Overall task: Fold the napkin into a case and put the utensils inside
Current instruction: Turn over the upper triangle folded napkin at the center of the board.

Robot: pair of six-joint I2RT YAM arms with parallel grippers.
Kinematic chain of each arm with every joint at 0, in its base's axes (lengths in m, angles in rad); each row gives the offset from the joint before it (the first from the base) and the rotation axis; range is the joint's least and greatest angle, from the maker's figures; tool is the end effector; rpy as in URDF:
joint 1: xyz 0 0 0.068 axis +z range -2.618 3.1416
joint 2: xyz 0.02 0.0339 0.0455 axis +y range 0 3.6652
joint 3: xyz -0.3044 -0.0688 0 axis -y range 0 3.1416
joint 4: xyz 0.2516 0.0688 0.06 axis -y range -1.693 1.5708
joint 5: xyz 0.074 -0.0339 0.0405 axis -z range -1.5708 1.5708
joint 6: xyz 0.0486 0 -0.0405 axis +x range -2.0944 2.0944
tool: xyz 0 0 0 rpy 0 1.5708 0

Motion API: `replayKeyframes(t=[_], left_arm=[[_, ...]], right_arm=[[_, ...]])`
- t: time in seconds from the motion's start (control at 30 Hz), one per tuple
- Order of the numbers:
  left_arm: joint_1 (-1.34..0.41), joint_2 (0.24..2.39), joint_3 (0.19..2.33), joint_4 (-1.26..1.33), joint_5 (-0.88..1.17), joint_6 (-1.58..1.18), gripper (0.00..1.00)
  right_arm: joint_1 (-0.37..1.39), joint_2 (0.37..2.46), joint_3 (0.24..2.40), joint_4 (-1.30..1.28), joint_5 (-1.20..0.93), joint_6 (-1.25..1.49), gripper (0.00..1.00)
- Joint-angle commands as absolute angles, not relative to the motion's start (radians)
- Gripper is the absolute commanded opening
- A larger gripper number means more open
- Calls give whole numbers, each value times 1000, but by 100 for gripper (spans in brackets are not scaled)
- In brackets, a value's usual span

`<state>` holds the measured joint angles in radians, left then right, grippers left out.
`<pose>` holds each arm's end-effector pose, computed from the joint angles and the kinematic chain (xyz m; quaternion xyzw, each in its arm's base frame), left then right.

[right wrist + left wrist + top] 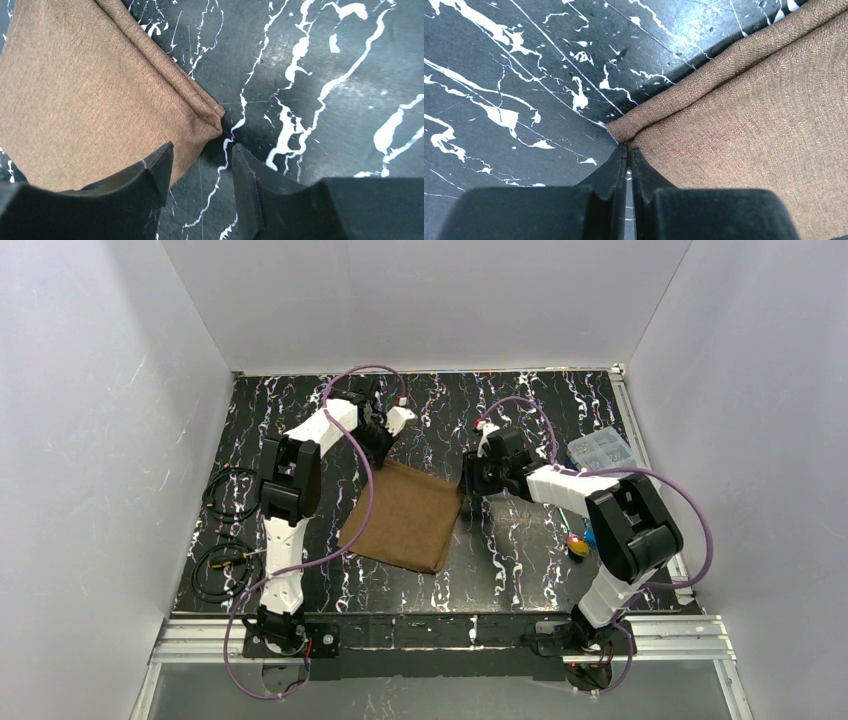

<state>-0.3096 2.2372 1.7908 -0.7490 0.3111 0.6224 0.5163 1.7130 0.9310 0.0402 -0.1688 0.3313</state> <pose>0.4766 -0.1681 0.1864 0.4619 0.8541 -0.1216 0.2058 0.3211 0.1916 0.1977 -0.1181 0.9050 0.2354 0.3341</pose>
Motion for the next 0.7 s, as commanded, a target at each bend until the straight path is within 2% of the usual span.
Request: replayKeyframes(t=[0.0, 0.17, 0.2, 0.23, 0.3, 0.37, 0.47, 0.67], left_arm=[[-309, 2261, 1794, -728, 281, 569, 0], [-301, 2192, 1767, -746, 308, 513, 40], [-296, 2174, 1780, -766, 329, 502, 54], [-291, 2159, 1801, -795, 350, 496, 59], [-289, 2129, 1853, -861, 379, 496, 62], [-290, 2094, 1893, -928, 437, 505, 80], [-335, 2021, 1871, -1000, 463, 549, 82], [-515, 1827, 1517, -986, 496, 663, 75]], right_arm=[[512, 1615, 943, 2, -78, 296, 59], [512, 1585, 928, 14, -78, 312, 59], [511, 1588, 933, 13, -85, 318, 57], [511, 1592, 939, 18, -97, 326, 55], [510, 1605, 946, 24, -121, 346, 53], [511, 1622, 956, 13, -129, 365, 52], [510, 1647, 955, 21, -135, 393, 50], [505, 1723, 962, 77, -187, 432, 43]])
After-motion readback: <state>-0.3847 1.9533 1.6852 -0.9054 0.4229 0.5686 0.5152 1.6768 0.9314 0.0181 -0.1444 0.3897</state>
